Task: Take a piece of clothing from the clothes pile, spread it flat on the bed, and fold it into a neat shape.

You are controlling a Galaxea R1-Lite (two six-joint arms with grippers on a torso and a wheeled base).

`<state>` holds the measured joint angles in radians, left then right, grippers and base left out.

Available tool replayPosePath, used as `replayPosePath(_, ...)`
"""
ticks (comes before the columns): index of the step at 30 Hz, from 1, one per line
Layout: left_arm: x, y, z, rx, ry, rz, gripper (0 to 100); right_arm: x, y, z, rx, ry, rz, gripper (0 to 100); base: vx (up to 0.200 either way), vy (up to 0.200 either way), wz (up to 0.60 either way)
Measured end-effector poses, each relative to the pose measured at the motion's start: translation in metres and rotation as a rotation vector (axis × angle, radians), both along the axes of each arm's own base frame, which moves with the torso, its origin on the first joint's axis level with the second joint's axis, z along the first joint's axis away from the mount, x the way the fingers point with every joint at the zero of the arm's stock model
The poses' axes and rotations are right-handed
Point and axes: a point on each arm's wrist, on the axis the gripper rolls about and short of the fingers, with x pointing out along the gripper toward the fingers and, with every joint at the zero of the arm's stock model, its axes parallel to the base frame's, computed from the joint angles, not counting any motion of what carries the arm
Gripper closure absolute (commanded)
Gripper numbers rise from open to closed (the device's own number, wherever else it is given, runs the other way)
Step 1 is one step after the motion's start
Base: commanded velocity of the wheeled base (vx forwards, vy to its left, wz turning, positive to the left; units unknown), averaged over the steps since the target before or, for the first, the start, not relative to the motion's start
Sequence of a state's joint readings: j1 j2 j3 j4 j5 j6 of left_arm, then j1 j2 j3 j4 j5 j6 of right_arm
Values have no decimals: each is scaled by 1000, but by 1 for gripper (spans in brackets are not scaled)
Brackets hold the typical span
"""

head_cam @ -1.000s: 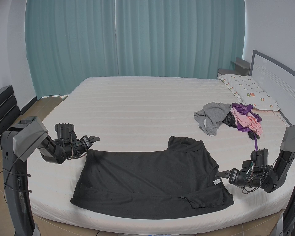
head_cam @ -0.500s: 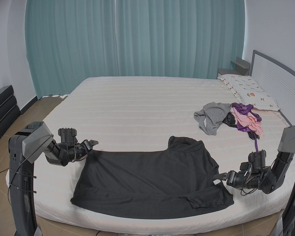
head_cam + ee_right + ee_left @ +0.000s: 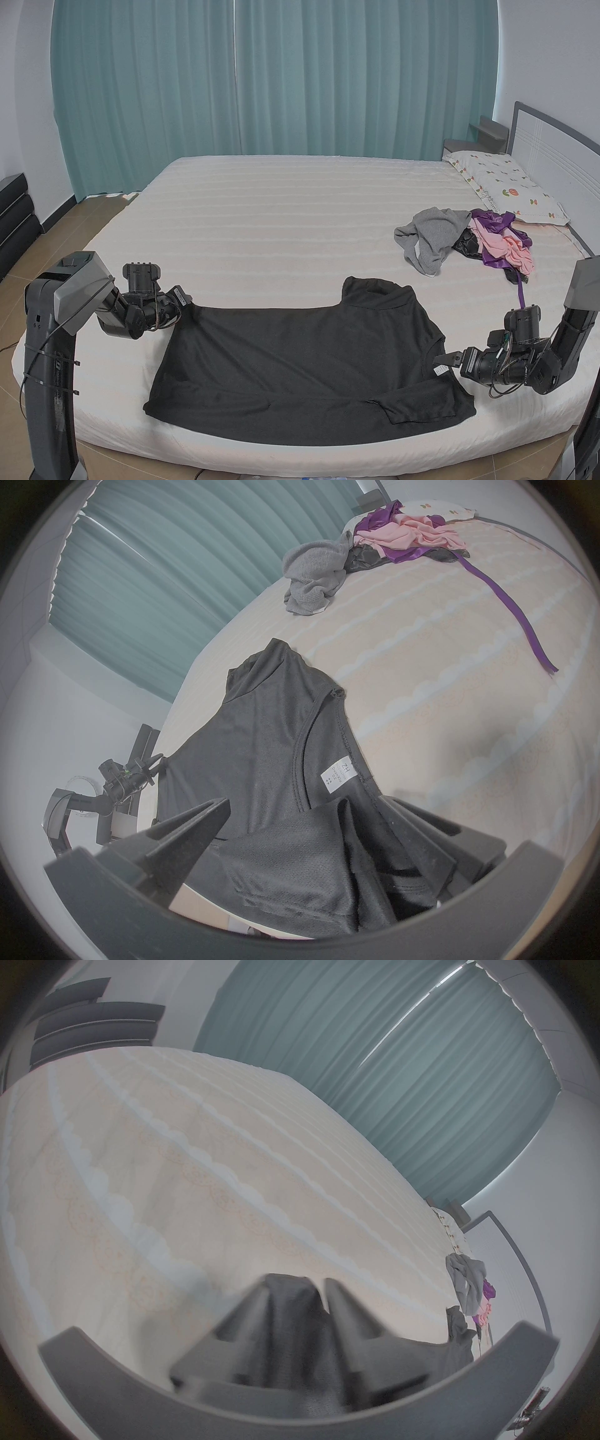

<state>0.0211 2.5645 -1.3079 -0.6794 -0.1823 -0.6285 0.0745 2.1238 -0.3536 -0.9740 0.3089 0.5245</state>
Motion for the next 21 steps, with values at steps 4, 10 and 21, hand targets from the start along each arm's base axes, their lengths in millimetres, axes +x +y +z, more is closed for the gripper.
replayPosePath(4,-1,0,1,-11,2,33,100,1,-1,1,0,-7,-5,0,0,0,0)
replayPosePath(10,-3,1,14,-77,-10,90,100,4,-4,5,2,-31,-15,0,0,0,0)
replayPosePath(21,-13,3,25,-86,-4,99,100,31,-5,16,-18,-118,-52,0,0,0,0)
